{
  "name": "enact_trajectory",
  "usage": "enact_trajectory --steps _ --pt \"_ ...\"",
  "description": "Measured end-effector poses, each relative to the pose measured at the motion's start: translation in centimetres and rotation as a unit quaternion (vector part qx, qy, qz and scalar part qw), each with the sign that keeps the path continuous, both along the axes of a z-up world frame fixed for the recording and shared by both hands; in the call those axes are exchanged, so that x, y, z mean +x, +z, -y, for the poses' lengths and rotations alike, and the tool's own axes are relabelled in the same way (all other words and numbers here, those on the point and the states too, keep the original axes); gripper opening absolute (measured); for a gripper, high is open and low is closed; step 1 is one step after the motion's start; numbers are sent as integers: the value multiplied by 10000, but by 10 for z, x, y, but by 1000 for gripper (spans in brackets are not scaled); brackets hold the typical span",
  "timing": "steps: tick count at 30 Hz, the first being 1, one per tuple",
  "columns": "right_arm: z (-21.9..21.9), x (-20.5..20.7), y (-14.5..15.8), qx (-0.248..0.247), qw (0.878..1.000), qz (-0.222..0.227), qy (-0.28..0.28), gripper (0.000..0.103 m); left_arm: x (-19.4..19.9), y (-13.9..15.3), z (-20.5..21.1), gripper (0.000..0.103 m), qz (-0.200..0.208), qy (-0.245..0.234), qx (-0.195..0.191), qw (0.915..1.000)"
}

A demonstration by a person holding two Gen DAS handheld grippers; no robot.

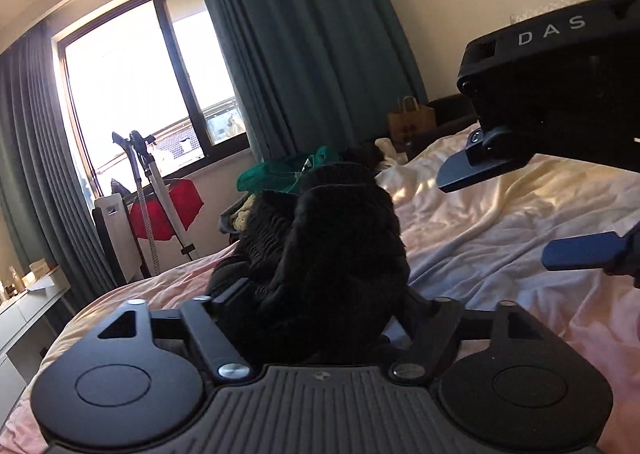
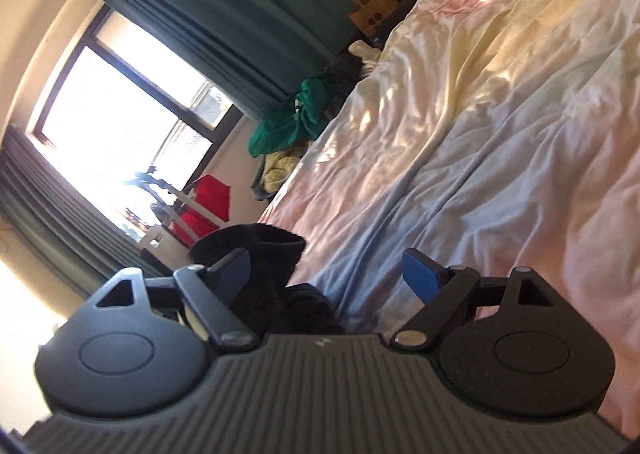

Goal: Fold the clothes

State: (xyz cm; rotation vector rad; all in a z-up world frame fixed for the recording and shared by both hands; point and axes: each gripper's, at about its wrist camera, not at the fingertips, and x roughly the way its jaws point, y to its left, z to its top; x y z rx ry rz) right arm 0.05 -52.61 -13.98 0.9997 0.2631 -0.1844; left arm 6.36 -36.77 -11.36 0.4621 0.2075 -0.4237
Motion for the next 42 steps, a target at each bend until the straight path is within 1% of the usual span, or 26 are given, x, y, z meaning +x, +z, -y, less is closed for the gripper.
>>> enact_trajectory --steps 3,4,7,8,9,10,12,14,15,16,19,20,23,25,26,28,29,30,31,32,33,34,37,38,40,42 --pt "3 5 -5 409 9984 165 344 86 -12 4 -33 91 -62 -224 292 9993" --pt "3 8 -6 512 9975 168 462 86 -19 4 -47 91 -24 -179 406 9990" --pt "-2 20 -9 662 9943 -71 835 86 -39 -2 -80 91 86 21 726 9973" --pt "-4 24 -9 647 9933 -167 941 86 -43 -1 -96 91 66 142 753 9970" --pt "-7 28 -8 522 9931 -285 1014 86 -44 0 -114 91 19 291 742 9968" --pt "-10 33 -9 438 9923 -397 1091 86 -45 1 -129 91 -54 442 695 9966" --pt "-14 44 -13 434 9890 -623 1267 86 -45 3 -160 91 -304 765 534 9952" --pt "-16 54 -18 542 9862 -713 1391 86 -40 5 -187 91 -534 1031 326 9927" --pt "-16 59 -20 620 9849 -728 1442 86 -36 5 -198 91 -585 1155 225 9913" --pt "-16 63 -22 674 9842 -722 1468 86 -30 4 -207 91 -615 1261 136 9900" --pt "-20 67 -24 666 9870 -504 1372 86 -11 6 -227 91 -856 1433 -286 9856" --pt "-20 67 -26 692 9877 -439 1329 86 -10 8 -233 91 -931 1467 -410 9839" --pt "-22 67 -30 734 9890 -306 1251 85 -10 9 -245 86 -1199 1482 -802 9784" --pt "-23 69 -31 736 9892 -265 1238 76 -8 9 -251 82 -1408 1458 -1091 9732" --pt "-24 69 -31 702 9897 -241 1225 69 -11 9 -250 80 -1429 1422 -1149 9727" --pt "-29 69 -25 520 9915 -181 1179 61 -21 9 -244 72 -1393 1329 -1180 9742" --pt "-31 68 -21 368 9924 -198 1160 45 -26 10 -241 70 -1374 1283 -1195 9749" --pt "-35 68 -16 117 9929 -293 1147 33 -31 10 -238 67 -1368 1260 -1230 9748" --pt "-38 67 -12 -78 9928 -366 1136 31 -31 10 -239 64 -1359 1241 -1265 9747" --pt "-39 65 -8 -179 9926 -404 1129 26 -32 10 -237 62 -1344 1222 -1306 9746" --pt "-40 63 -5 -281 9923 -442 1123 22 -33 11 -237 58 -1345 1216 -1383 9737" --pt "-40 60 -1 -344 9921 -450 1117 21 -33 13 -241 55 -1371 1205 -1515 9715" --pt "-36 44 11 -346 9925 -347 1117 18 -46 17 -249 50 -1449 1134 -1848 9654" --pt "-36 40 13 -370 9921 -375 1143 18 -50 18 -252 49 -1471 1116 -1911 9640" --pt "-37 33 12 -511 9900 -499 1217 18 -55 19 -256 49 -1511 1083 -1952 9630" --pt "-35 32 5 -456 9886 -651 1276 18 -60 18 -257 49 -1537 1077 -1901 9636"
